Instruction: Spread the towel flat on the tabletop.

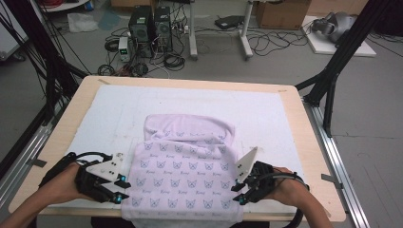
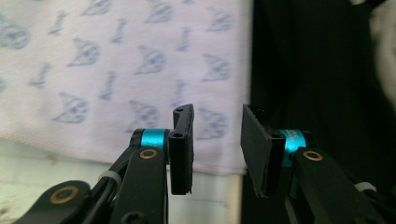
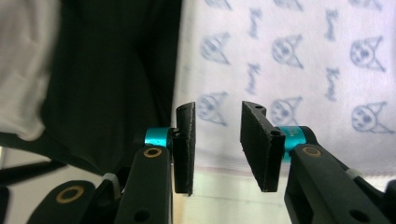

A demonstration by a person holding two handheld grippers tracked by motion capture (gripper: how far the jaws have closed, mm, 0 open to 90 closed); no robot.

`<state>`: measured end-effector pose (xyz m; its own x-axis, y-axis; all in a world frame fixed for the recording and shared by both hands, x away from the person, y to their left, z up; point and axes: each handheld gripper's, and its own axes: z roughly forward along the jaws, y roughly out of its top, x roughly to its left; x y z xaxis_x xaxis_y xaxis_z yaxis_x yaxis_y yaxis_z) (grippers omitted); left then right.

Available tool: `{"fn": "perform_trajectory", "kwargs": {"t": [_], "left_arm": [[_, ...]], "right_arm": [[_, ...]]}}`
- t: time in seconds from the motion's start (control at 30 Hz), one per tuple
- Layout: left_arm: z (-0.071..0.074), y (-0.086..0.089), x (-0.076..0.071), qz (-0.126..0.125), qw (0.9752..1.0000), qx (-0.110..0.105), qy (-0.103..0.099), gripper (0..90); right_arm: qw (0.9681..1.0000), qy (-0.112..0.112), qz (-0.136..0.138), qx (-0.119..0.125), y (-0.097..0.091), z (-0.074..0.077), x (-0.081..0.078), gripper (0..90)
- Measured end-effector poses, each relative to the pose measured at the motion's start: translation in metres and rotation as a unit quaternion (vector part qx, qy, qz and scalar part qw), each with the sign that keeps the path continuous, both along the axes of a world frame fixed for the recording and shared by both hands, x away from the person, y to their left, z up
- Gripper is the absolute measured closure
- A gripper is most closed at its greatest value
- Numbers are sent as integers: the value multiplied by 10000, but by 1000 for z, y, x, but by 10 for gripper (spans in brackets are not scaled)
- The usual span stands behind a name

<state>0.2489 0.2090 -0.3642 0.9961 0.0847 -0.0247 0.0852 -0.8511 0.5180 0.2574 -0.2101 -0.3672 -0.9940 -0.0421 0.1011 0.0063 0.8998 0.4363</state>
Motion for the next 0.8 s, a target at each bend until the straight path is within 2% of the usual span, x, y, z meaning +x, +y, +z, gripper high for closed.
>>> {"fn": "perform_trajectory", "kwargs": {"t": [0.03,0.1,0.17,0.23,0.27,0.3,0.33,0.4,0.43,0.5,0.57,0.63,0.7,0.8], "left_arm": [[-4,-4,4,53,9999,127,-7,633],[-14,-13,14,162,9989,428,-70,626],[-22,-19,21,225,9978,611,-104,625],[-30,-25,30,242,9957,888,-80,634],[-32,-26,32,226,9954,928,-79,644],[-35,-29,35,249,9945,1019,-73,660],[-38,-31,37,239,9938,1086,-40,678],[-45,-35,40,194,9924,1214,-16,712],[-44,-35,42,187,9926,1200,14,722],[-44,-36,41,39,9924,1229,40,858],[-43,-37,40,40,9920,1261,24,875],[-42,-37,38,35,9915,1299,-40,881],[-39,-36,33,-32,9923,1236,-91,883],[-25,-28,27,-54,9958,914,-79,884]], "right_arm": [[9997,-127,-65,-187,5,-4,2,652],[9979,-217,-236,-569,15,-13,9,641],[9951,-365,-325,-865,24,-20,13,631],[9916,-451,-347,-1162,31,-28,17,631],[9888,-487,-301,-1375,35,-32,19,635],[9881,-483,-271,-1436,36,-33,19,644],[9856,-491,-236,-1600,39,-38,21,667],[9851,-408,-270,-1650,40,-39,25,749],[9844,-355,-334,-1690,41,-39,27,849],[9830,-311,-266,-1791,44,-39,29,877],[9813,-344,-124,-1891,48,-39,29,886],[9809,-274,-44,-1925,49,-38,30,890],[9836,-162,-9,-1796,47,-34,30,891],[9882,-54,20,-1529,40,-23,25,891]]}}
